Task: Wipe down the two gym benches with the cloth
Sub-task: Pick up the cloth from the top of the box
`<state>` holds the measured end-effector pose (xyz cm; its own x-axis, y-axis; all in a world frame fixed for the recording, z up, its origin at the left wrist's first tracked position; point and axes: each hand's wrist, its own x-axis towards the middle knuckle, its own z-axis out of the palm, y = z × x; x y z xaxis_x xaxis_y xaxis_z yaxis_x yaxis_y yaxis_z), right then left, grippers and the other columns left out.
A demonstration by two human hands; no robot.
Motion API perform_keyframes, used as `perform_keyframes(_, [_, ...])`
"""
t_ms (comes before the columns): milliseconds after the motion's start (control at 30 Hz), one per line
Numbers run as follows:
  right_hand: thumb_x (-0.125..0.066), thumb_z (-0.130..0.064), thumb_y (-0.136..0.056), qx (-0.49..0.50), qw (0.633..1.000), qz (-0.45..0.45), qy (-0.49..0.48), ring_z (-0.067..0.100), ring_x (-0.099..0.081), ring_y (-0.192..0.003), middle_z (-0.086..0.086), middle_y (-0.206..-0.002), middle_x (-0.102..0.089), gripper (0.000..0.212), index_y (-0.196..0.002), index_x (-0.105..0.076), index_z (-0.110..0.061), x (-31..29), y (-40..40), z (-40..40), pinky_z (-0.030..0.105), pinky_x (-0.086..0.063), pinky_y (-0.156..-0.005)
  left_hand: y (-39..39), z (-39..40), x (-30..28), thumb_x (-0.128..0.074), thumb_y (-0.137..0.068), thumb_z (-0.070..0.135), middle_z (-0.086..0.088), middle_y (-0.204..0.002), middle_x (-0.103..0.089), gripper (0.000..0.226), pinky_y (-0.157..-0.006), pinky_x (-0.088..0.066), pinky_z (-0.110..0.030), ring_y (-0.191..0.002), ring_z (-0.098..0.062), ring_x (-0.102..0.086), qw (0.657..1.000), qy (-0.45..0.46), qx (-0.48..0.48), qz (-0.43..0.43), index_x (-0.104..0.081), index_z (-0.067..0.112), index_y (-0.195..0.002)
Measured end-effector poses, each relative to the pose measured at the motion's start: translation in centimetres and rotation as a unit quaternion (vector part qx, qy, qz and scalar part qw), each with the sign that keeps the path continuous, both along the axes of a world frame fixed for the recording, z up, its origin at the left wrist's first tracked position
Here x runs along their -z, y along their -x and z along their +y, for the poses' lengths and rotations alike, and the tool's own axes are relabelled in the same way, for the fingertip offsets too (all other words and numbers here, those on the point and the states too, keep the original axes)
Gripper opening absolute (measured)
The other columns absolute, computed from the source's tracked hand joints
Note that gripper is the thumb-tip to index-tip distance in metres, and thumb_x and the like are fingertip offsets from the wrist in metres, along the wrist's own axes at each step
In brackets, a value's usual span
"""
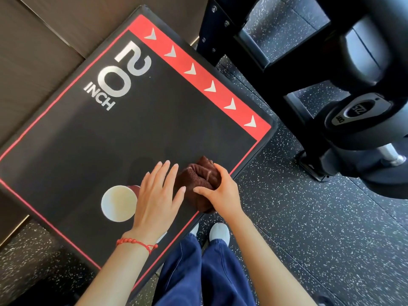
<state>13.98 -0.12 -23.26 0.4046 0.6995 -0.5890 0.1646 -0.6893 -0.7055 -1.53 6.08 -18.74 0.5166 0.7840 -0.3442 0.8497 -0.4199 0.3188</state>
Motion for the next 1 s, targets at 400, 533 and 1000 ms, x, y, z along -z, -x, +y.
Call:
perform_keyframes(400, [-0.085, -0.032, -0.059, 0.129, 0.991, 0.011, 0.037, 0.011, -0.058, -0.097, -0.005, -0.104, -0.064, 0.063, -0.115, -0.058, -0.020, 0.2, 1.3, -3.0, 0.024, -0.045, -0.087, -0.1, -0.7, 0.0, -0.030, -0.092, 0.041, -0.016, -0.136, -0.049, 0.058, -0.103, -0.031, -0.049, -0.129, -0.033, -0.040, 1.000, 0.000, 0.032, 0.002, -0.050, 0.004, -0.131])
perform_keyframes(533, [-0.085, -0.031, -0.059, 0.155, 0.987, 0.012, 0.027, 0.010, -0.058, -0.094, -0.006, -0.102, -0.064, 0.061, -0.112, -0.058, -0.021, 0.2, 1.4, -3.5, 0.023, -0.045, -0.085, -0.2, -0.8, -0.1, -0.030, -0.092, 0.041, -0.016, -0.136, -0.049, 0.058, -0.103, -0.030, -0.048, -0.129, -0.033, -0.040, 0.999, -0.003, 0.049, 0.000, -0.050, 0.005, -0.132])
perform_keyframes(1000, [-0.085, -0.023, -0.060, 0.270, 0.963, 0.019, -0.002, 0.008, -0.061, -0.087, -0.014, -0.089, -0.064, 0.047, -0.098, -0.058, -0.031, -1.2, 0.6, -7.5, 0.025, -0.048, -0.082, -2.7, -1.6, -1.0, -0.029, -0.091, 0.040, -0.017, -0.135, -0.050, 0.058, -0.103, -0.030, -0.049, -0.128, -0.033, -0.042, 0.988, -0.015, 0.156, -0.001, -0.050, 0.003, -0.131])
